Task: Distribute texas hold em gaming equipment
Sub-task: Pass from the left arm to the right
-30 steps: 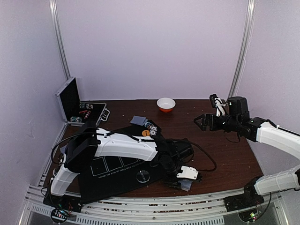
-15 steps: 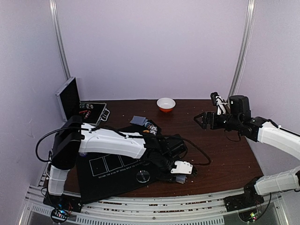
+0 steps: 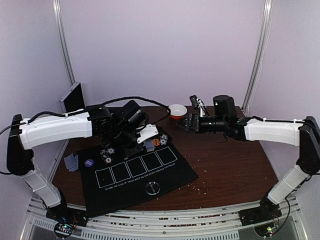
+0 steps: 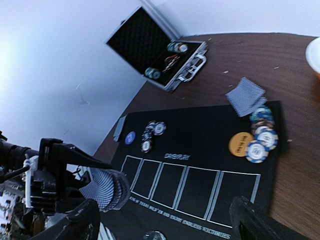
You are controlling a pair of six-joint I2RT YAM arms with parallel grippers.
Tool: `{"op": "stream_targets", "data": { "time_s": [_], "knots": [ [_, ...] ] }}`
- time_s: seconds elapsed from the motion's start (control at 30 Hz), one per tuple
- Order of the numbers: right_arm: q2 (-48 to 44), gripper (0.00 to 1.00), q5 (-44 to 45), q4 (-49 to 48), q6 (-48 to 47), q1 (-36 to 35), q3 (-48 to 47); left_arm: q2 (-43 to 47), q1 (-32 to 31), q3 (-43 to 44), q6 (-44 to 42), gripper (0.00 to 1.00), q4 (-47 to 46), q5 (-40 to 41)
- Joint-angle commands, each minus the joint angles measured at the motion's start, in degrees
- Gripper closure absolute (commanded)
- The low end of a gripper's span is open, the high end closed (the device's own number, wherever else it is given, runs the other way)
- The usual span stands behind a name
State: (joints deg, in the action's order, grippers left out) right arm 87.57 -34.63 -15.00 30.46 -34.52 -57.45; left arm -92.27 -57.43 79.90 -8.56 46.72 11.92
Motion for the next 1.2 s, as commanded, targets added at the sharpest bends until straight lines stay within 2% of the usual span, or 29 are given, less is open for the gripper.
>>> {"op": "stream_targets", "data": {
  "time_s": [0.0, 0.23, 0.63, 0.8, 0.9, 1.0, 1.17],
  "knots": [
    [7.8, 0.09, -4.4, -2.4, 2.1, -5.9, -8.7, 6.0, 3.0, -4.7, 3.3, 0.49, 2.1, 4.4],
    [21.2, 0.15, -10.3, -6.8, 8.0, -10.9, -19.3, 11.3, 3.8, -10.2, -1.3, 0.49, -2.9, 6.9],
    [30.8, 0.21, -15.2, -14.6, 14.8, -14.2, -25.5, 12.7, 5.5, -10.9, -4.9, 0.49, -7.8, 4.4],
    [33.6, 0.26, -16.6, -17.3, 17.9, -14.5, -27.3, 12.8, 5.5, -11.2, -5.3, 0.49, -7.9, 3.1],
    [35.0, 0.34, -17.2, -16.9, 19.5, -14.7, -28.4, 13.2, 5.5, -11.6, -5.9, 0.49, -8.3, 3.0],
    [35.8, 0.47, -18.7, -18.1, 20.8, -15.0, -28.6, 13.2, 5.5, -11.9, -6.4, 0.49, -8.6, 3.7],
    [35.5, 0.81, -19.9, -18.8, 21.2, -15.1, -28.0, 13.1, 5.4, -12.9, -7.0, 0.49, -8.7, 3.7]
  ]
}}
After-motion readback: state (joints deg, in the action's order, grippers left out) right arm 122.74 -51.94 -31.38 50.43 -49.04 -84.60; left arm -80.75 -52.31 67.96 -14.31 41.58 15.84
